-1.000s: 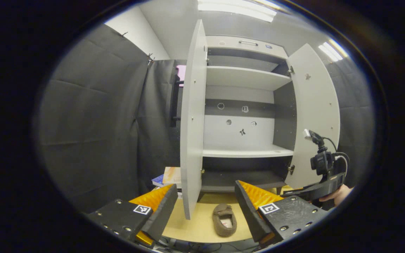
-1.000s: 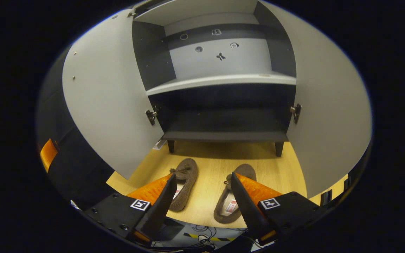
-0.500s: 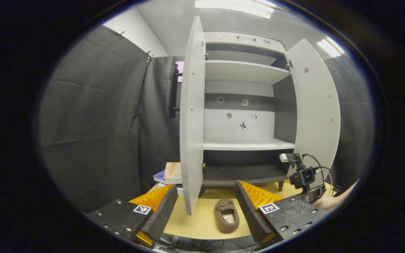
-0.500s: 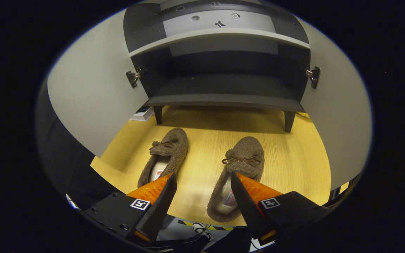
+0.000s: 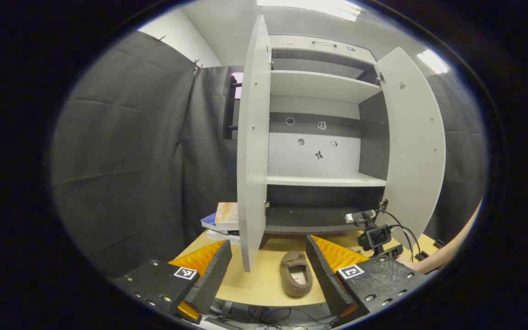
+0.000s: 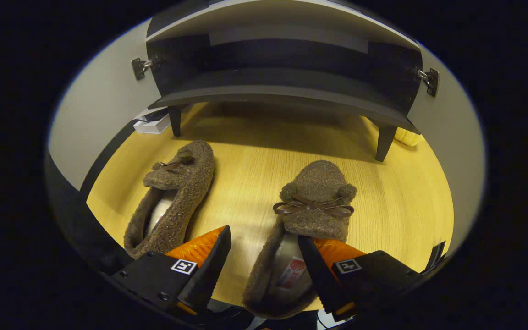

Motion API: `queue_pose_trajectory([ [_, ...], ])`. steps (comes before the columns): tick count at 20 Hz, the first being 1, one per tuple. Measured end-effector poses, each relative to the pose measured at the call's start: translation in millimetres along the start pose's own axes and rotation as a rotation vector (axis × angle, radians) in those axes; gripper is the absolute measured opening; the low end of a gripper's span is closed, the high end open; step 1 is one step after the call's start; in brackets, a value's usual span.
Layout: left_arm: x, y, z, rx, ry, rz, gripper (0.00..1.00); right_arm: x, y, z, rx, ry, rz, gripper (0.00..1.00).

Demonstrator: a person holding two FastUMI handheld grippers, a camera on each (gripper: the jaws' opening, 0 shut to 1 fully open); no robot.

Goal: Grab one shoe with the right hand and put it into the shoe cabinet, grab the other shoe with the left hand and put it into the shoe cabinet; then close the right door with the right hand and the left door with the left hand.

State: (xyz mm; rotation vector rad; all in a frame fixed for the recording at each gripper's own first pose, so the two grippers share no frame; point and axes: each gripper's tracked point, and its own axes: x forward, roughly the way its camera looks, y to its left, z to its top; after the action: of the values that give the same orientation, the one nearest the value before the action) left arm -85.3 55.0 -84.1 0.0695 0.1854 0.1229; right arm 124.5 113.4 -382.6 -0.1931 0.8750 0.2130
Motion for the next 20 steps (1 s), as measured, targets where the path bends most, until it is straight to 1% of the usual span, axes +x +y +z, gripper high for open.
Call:
queue_pose_trajectory([
  [1, -1, 1, -1, 0.002, -0.001, 0.000, 0.95, 6, -4, -1, -0.009, 0.002, -0.025, 0.94],
  [2, -2, 3, 1, 0.003, -0.001, 0.003, 0.95, 12, -8, -1, -0.016, 0.007, -0.047, 0.92],
  [4, -1, 1, 1, -0.001, -0.003, 0.008, 0.95, 14, -16, -1, -0.035, 0.008, -0.103, 0.82],
  [5, -1, 1, 0, -0.005, -0.003, 0.009, 0.95, 14, -20, -2, -0.046, 0.016, -0.120, 0.60],
  [7, 0, -3, -7, -0.032, 0.014, 0.003, 0.95, 13, -20, -3, -0.066, 0.021, -0.117, 0.47],
  [8, 1, -4, -11, -0.048, 0.026, 0.002, 0.95, 12, -21, -4, -0.068, 0.024, -0.116, 0.49],
  [9, 1, -4, -15, -0.061, 0.034, 0.003, 0.95, 14, -26, -6, -0.068, 0.032, -0.135, 0.51],
  [11, 0, -5, -18, -0.069, 0.040, 0.007, 0.95, 5, -26, -5, -0.016, 0.028, -0.140, 0.25],
  [12, 0, -5, -17, -0.065, 0.042, 0.008, 0.94, 9, -26, -8, -0.018, 0.032, -0.130, 0.25],
  [13, 0, -5, -20, -0.061, 0.044, 0.008, 0.95, 6, -28, -6, -0.032, 0.024, -0.115, 0.23],
  [14, -1, -6, -20, -0.060, 0.044, 0.003, 0.95, 2, -28, -10, -0.020, 0.032, -0.103, 0.25],
  [15, -1, -7, -21, -0.066, 0.042, -0.007, 0.95, 2, -29, -9, 0.000, 0.030, -0.084, 0.08],
  [16, -1, -9, -21, -0.071, 0.043, -0.013, 0.94, 1, -28, -15, 0.022, 0.051, -0.060, 0.05],
  [18, -2, -9, -23, -0.068, 0.044, -0.015, 0.95, -8, -33, -15, 0.022, 0.048, -0.035, 0.05],
  [20, -3, -10, -24, -0.065, 0.043, -0.022, 0.95, -21, -36, -9, 0.000, 0.013, -0.018, 0.05],
])
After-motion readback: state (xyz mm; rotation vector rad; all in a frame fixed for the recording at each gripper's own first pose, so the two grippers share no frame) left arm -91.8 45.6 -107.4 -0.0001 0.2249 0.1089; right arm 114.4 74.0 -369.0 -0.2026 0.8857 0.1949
